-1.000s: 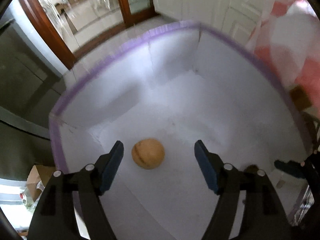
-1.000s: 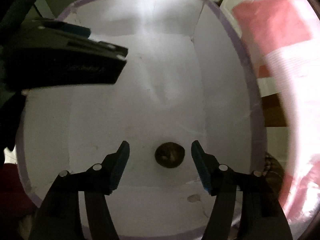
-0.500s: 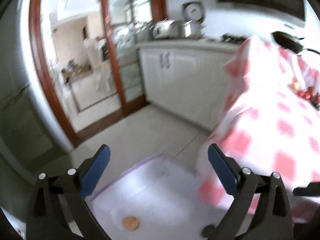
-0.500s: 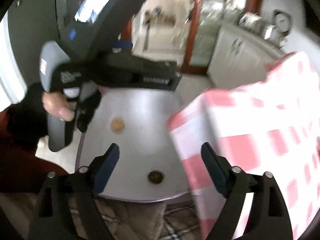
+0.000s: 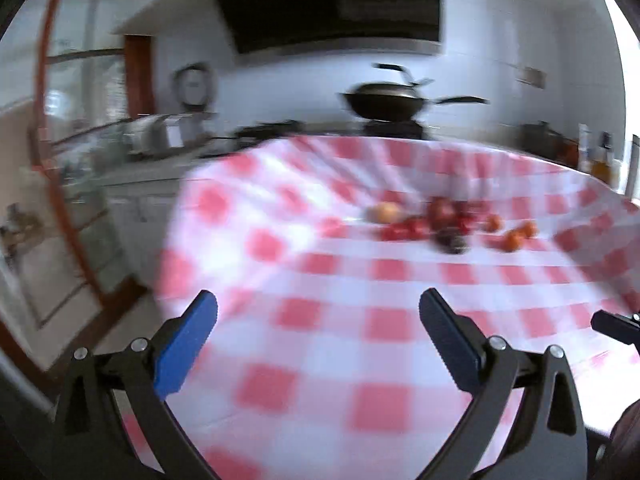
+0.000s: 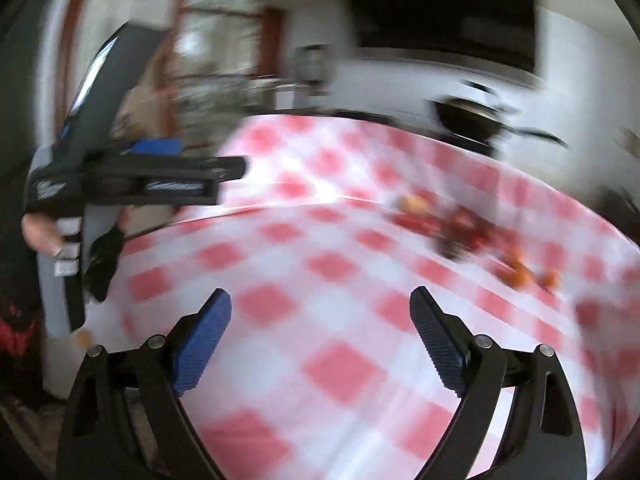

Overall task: Organize fruits
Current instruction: 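Move both open tools back over the fruit cluster on the table, then grasp a dark mangosteen with the left tool while the right tool grasps a mandarin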

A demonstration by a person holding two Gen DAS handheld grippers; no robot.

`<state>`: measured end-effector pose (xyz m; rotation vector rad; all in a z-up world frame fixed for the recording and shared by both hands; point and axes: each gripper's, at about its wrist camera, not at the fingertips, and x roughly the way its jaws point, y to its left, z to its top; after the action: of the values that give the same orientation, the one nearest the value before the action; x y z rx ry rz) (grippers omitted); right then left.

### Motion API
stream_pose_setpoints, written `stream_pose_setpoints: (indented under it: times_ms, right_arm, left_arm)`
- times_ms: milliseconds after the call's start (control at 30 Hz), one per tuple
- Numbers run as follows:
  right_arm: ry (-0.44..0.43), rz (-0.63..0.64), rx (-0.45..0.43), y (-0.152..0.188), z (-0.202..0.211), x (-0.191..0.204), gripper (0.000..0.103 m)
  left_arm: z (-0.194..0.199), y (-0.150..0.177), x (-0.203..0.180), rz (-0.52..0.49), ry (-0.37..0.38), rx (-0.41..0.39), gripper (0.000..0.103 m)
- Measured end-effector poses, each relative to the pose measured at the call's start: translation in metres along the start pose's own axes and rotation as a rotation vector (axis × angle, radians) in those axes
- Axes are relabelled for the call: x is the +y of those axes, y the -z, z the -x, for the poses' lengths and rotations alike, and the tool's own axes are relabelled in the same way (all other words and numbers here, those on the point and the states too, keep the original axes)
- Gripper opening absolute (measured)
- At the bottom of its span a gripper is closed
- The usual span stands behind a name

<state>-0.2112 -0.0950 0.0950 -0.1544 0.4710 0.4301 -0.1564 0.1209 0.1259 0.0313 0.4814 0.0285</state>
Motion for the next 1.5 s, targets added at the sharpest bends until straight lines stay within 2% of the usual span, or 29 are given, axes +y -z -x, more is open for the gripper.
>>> stream_pose_setpoints:
  times_ms: [67, 133, 167, 233, 300, 367, 467, 500, 633, 733, 833, 900, 1000, 1067, 1133, 1267, 1400, 1433, 1500]
  right_arm:
    - [0.055, -0.083, 0.036, 0.007, -0.009, -0.048, 0.088]
    - [0.113, -0.136, 0.074, 0.012, -0.021, -0.078, 0.088]
    - [0.163, -0.168, 0.094, 0.012, -0.032, -0.102, 0.088]
    - [0.215, -0.208, 0.126, 0.008, -0.052, -0.132, 0.088]
    - [0.261, -0.276, 0.161, 0.006, -0.080, -0.174, 0.088]
    - [0.276, -0.337, 0.189, 0.001, -0.109, -0.206, 0.088]
    - [0.323, -0.379, 0.241, -0.003, -0.150, -0.234, 0.088]
    - [0.309, -0.394, 0.258, -0.005, -0.165, -0.242, 0.086]
    - [0.256, -0.399, 0.297, -0.017, -0.210, -0.252, 0.081]
    - [0.265, -0.360, 0.318, -0.025, -0.227, -0.250, 0.077]
    - [0.285, -0.369, 0.352, -0.028, -0.245, -0.260, 0.069]
    - [0.283, -0.376, 0.362, -0.029, -0.251, -0.264, 0.066]
    - [0.237, -0.385, 0.357, -0.029, -0.253, -0.265, 0.048]
    - [0.230, -0.404, 0.348, -0.028, -0.252, -0.268, 0.046]
    - [0.230, -0.415, 0.343, -0.028, -0.252, -0.269, 0.043]
    - [0.257, -0.425, 0.341, -0.027, -0.249, -0.269, 0.044]
    - [0.274, -0.436, 0.332, -0.026, -0.247, -0.270, 0.044]
    - [0.278, -0.438, 0.330, -0.026, -0.246, -0.270, 0.044]
    - [0.286, -0.435, 0.325, -0.027, -0.244, -0.269, 0.044]
  left_arm:
    - [-0.023, -0.006, -0.026, -0.010, 0.036, 0.017, 0.101]
    - [-0.058, -0.016, -0.054, -0.002, 0.047, 0.026, 0.101]
    - [-0.069, -0.016, -0.064, 0.004, 0.054, 0.032, 0.101]
    - [-0.104, -0.023, -0.088, 0.010, 0.093, 0.069, 0.101]
    - [-0.136, -0.029, -0.107, 0.020, 0.097, 0.104, 0.101]
    - [-0.162, -0.034, -0.123, 0.028, 0.105, 0.139, 0.101]
    - [-0.204, -0.045, -0.143, 0.052, 0.115, 0.178, 0.101]
    - [-0.210, -0.047, -0.144, 0.058, 0.110, 0.178, 0.101]
    - [-0.233, -0.042, -0.138, 0.080, 0.114, 0.209, 0.101]
    - [-0.244, -0.037, -0.140, 0.034, 0.116, 0.238, 0.101]
    - [-0.256, -0.038, -0.151, 0.008, 0.159, 0.284, 0.101]
    - [-0.262, -0.039, -0.164, -0.021, 0.169, 0.287, 0.100]
    - [-0.271, -0.039, -0.179, -0.060, 0.156, 0.306, 0.085]
    - [-0.283, -0.038, -0.187, -0.064, 0.163, 0.349, 0.063]
    - [-0.291, -0.038, -0.191, -0.063, 0.173, 0.380, 0.056]
    - [-0.299, -0.037, -0.198, -0.085, 0.158, 0.410, 0.047]
    - [-0.303, -0.039, -0.200, -0.081, 0.148, 0.409, 0.045]
    - [-0.304, -0.039, -0.200, -0.083, 0.145, 0.408, 0.040]
    - [-0.303, -0.039, -0.199, -0.079, 0.152, 0.405, 0.039]
